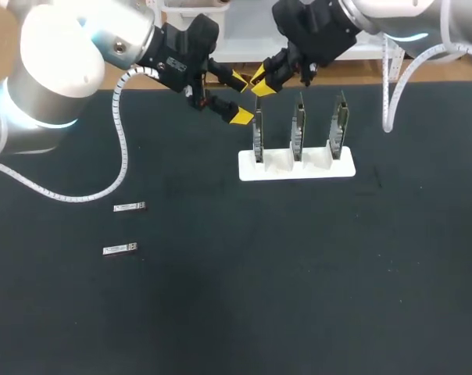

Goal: Pick up the optical module with the left hand, and insert it into the network port with the right hand.

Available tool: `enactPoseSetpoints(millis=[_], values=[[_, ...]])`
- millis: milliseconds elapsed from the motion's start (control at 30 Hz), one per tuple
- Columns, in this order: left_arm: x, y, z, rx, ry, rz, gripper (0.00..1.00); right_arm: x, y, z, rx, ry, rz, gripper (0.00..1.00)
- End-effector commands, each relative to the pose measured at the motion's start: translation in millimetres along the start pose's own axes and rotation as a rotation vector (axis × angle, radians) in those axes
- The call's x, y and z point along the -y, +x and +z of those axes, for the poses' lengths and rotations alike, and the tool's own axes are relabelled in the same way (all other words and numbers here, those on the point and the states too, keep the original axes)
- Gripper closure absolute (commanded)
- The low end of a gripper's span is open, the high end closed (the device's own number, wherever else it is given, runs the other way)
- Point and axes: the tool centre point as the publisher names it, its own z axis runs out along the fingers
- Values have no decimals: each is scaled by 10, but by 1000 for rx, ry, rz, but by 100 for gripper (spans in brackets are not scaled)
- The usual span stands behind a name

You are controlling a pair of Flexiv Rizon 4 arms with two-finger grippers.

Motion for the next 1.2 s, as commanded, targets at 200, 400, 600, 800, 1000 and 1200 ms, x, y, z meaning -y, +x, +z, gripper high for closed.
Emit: enactPoseSetpoints(millis=[200,400,600,800,1000,1200], values=[[6,-14,1,-6,-3,-4,0,4,18,32,-10,-8,2,100],[6,-14,1,-6,-3,-4,0,-3,-6,19,-5,-5,2,100],[6,-14,1,-6,-3,-4,0,-1,-28,3,-2,1,1,100],[6,-14,1,-6,-3,-4,0,-3,-31,-13,-3,5,2,100],[6,-14,1,-6,-3,-4,0,-5,-10,-5,-9,3,4,100],[6,-14,1,-6,-3,-4,0,-8,-5,0,-7,-6,4,100]])
